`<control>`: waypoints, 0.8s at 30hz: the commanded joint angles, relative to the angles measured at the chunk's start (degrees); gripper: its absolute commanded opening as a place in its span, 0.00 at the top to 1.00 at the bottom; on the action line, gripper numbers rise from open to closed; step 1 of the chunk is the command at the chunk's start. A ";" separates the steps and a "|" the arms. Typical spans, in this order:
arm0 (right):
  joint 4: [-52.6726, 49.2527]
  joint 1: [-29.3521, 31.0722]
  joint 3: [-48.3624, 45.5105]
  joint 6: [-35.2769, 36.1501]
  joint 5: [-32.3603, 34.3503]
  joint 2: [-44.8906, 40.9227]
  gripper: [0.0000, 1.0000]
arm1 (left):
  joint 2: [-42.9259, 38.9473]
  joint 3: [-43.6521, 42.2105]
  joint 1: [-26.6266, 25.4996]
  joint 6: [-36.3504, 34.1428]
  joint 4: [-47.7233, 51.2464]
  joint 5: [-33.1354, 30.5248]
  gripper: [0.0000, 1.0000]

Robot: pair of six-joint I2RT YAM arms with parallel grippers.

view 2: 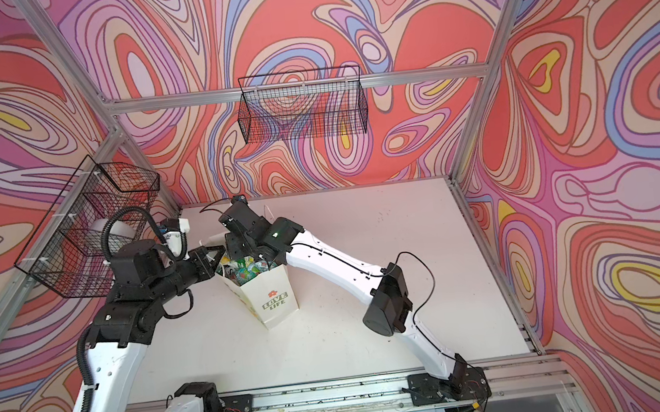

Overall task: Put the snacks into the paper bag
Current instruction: 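Open the right gripper and push the packet down into the bag, then withdraw the right gripper upward from the bag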

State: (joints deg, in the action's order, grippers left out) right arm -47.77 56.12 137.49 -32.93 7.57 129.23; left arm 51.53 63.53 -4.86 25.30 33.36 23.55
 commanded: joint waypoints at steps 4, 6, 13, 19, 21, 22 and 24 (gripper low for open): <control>0.13 -0.40 -13.92 -1.59 -2.14 -5.64 0.76 | -0.55 -0.18 0.12 0.04 -0.99 0.09 1.00; -0.18 -0.39 -15.23 -1.45 -2.21 -5.47 0.76 | -0.47 -0.16 0.12 0.14 -0.94 0.24 1.00; -0.27 0.12 -5.94 3.99 -6.25 -5.74 0.60 | -0.21 -0.09 0.12 0.01 -0.88 -0.17 1.00; 2.77 0.34 -2.80 9.89 -7.69 -14.76 0.16 | -0.05 -0.03 0.12 -0.23 -0.66 -0.59 1.00; 2.17 0.31 -3.72 11.27 -4.52 -18.45 0.06 | -0.03 -0.04 0.12 -0.17 -0.65 -0.63 1.00; 1.88 0.35 -4.46 11.90 -2.22 -20.07 0.03 | -0.03 -0.07 0.12 -0.17 -0.68 -0.53 1.00; 1.05 0.35 -6.45 13.21 3.57 -23.44 0.02 | -0.13 -0.07 0.12 -0.11 -0.74 -0.44 1.00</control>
State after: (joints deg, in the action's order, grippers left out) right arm -47.05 55.99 132.03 -23.07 4.80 111.50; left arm 51.53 63.53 -4.58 25.30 33.41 22.55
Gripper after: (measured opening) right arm 0.981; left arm 0.047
